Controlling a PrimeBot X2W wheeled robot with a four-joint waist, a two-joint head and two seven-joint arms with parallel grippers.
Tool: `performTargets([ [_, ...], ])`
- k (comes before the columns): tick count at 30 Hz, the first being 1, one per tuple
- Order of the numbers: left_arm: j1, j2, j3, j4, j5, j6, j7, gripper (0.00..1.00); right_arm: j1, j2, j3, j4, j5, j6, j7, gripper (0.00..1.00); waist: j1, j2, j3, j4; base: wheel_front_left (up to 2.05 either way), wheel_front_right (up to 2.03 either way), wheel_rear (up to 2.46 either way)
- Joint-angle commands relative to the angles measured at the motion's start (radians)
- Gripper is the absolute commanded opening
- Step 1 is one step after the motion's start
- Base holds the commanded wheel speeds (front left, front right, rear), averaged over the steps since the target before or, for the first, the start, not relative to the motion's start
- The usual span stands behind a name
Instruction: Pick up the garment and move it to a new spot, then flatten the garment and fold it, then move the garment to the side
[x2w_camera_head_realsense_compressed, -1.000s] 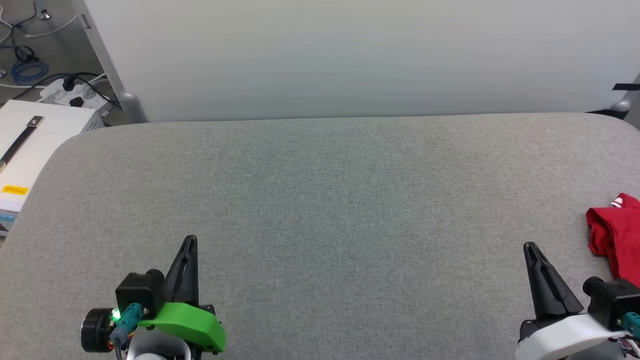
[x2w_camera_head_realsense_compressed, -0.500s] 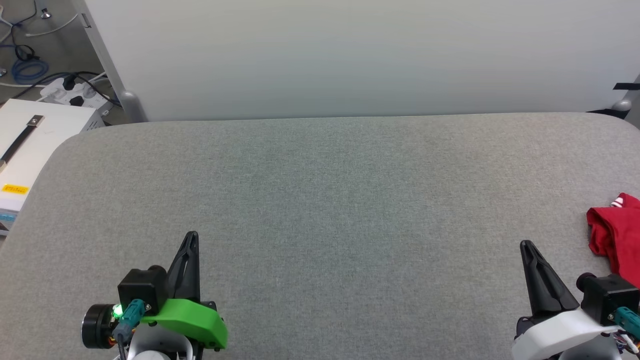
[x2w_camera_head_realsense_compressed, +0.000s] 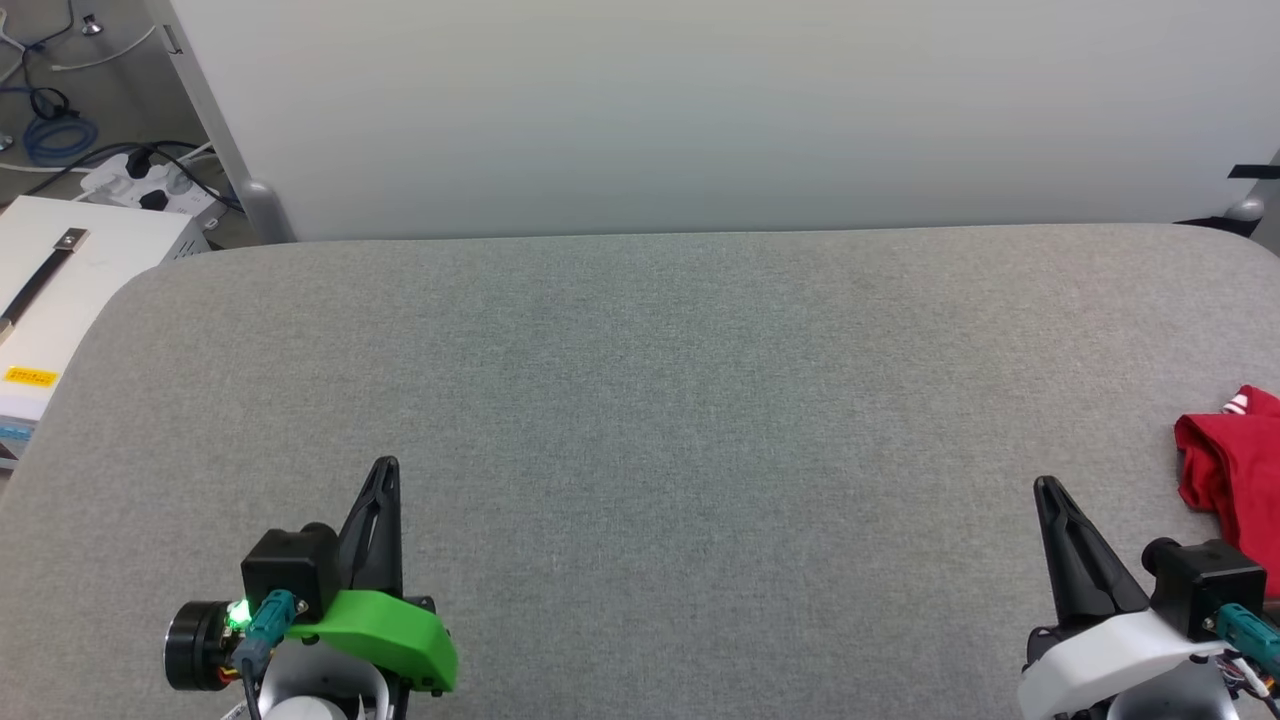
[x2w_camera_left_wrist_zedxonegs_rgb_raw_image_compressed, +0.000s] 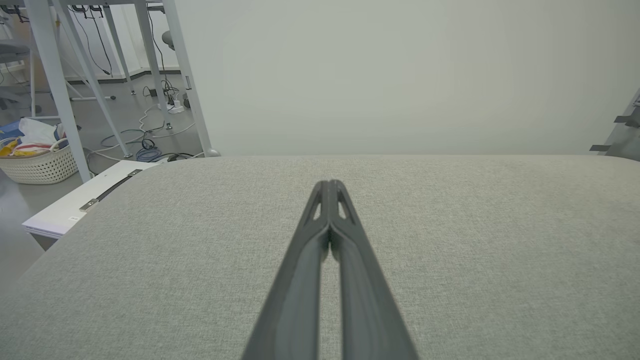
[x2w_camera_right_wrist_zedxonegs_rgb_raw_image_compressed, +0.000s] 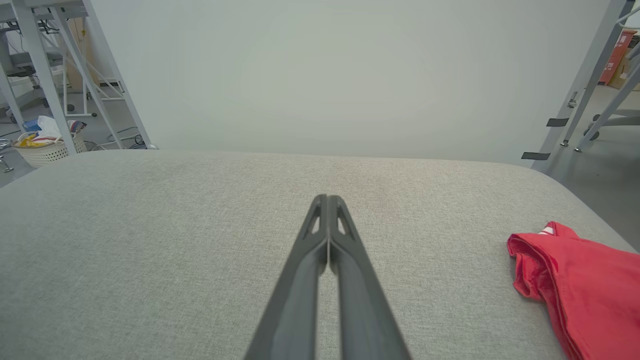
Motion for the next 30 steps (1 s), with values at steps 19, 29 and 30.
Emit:
performTargets([
  [19,0.007,-0.052,0.057,-0.018,0.085,-0.031,0.041,0.00,-0.045,0.009,0.002,0.039,-0.047,0.000,0.008,0.00,0.0000,0.0000,0.003,0.001,0.00,0.00,0.00],
  [29,0.008,-0.075,0.081,-0.026,0.121,-0.044,0.061,0.00,-0.059,0.013,0.003,0.057,-0.065,-0.001,0.010,0.00,0.0000,0.0000,0.004,0.002,0.00,0.00,0.00],
  [30,0.008,-0.078,0.084,-0.027,0.125,-0.046,0.063,0.00,-0.061,0.013,0.003,0.058,-0.067,-0.001,0.011,0.00,0.0000,0.0000,0.004,0.002,0.00,0.00,0.00],
])
